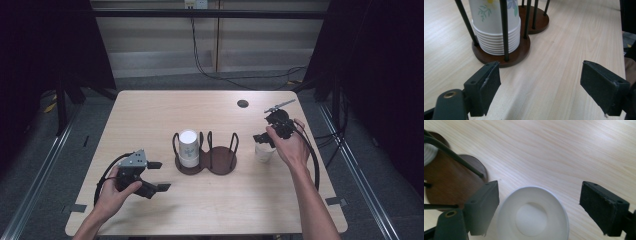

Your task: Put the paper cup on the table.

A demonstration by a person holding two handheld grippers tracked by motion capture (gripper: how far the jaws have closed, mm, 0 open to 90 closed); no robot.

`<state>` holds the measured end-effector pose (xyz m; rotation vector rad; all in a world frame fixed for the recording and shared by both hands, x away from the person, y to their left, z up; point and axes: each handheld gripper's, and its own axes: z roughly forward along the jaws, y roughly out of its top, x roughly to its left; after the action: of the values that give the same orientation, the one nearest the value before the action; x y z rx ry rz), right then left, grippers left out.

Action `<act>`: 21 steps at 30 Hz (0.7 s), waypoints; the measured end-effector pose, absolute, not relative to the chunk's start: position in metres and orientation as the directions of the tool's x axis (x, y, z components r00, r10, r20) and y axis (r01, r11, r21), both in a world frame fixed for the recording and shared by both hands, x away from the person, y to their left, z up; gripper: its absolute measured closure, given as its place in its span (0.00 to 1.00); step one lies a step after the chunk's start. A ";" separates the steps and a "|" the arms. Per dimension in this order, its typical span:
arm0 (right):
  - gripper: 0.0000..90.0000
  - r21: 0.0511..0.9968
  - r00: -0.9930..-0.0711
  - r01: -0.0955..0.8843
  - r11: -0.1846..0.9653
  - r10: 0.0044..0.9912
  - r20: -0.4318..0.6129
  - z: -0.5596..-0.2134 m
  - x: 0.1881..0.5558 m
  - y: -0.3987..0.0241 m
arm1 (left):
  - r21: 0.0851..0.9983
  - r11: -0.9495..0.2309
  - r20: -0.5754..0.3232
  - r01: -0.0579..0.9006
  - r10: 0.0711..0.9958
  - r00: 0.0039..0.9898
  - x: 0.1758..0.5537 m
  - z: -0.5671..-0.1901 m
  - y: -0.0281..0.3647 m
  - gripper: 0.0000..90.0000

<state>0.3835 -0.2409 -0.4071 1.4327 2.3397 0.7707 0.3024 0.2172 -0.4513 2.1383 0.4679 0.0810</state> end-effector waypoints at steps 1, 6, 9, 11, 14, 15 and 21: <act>0.18 0.598 -0.461 0.723 0.346 0.886 0.044 -0.406 0.381 -0.243 | 0.813 -0.498 -0.118 0.302 0.366 0.923 0.301 -0.451 0.218 0.18; 0.18 0.688 -0.473 0.671 0.277 0.874 0.109 -0.400 0.371 -0.249 | 0.835 -0.459 -0.121 0.304 0.385 0.915 0.299 -0.447 0.226 0.18; 0.18 0.720 -0.494 0.643 0.262 0.860 0.128 -0.397 0.366 -0.247 | 0.842 -0.437 -0.140 0.315 0.387 0.911 0.296 -0.447 0.229 0.18; 0.18 0.745 -0.502 0.617 0.254 0.856 0.124 -0.396 0.360 -0.243 | 0.849 -0.418 -0.158 0.324 0.386 0.909 0.295 -0.446 0.232 0.18; 0.17 0.792 -0.496 0.568 0.225 0.861 0.111 -0.399 0.350 -0.238 | 0.855 -0.408 -0.149 0.320 0.398 0.905 0.293 -0.445 0.236 0.18; 0.17 0.792 -0.496 0.567 0.227 0.861 0.108 -0.401 0.347 -0.237 | 0.854 -0.410 -0.148 0.320 0.398 0.905 0.292 -0.444 0.236 0.18; 0.17 0.816 -0.497 0.543 0.198 0.859 0.123 -0.405 0.332 -0.236 | 0.867 -0.362 -0.180 0.344 0.416 0.891 0.288 -0.448 0.240 0.18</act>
<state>0.3318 -0.2363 -0.4052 1.3145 2.1195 1.2080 0.2884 0.2402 -0.4476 1.9800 0.5536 0.0848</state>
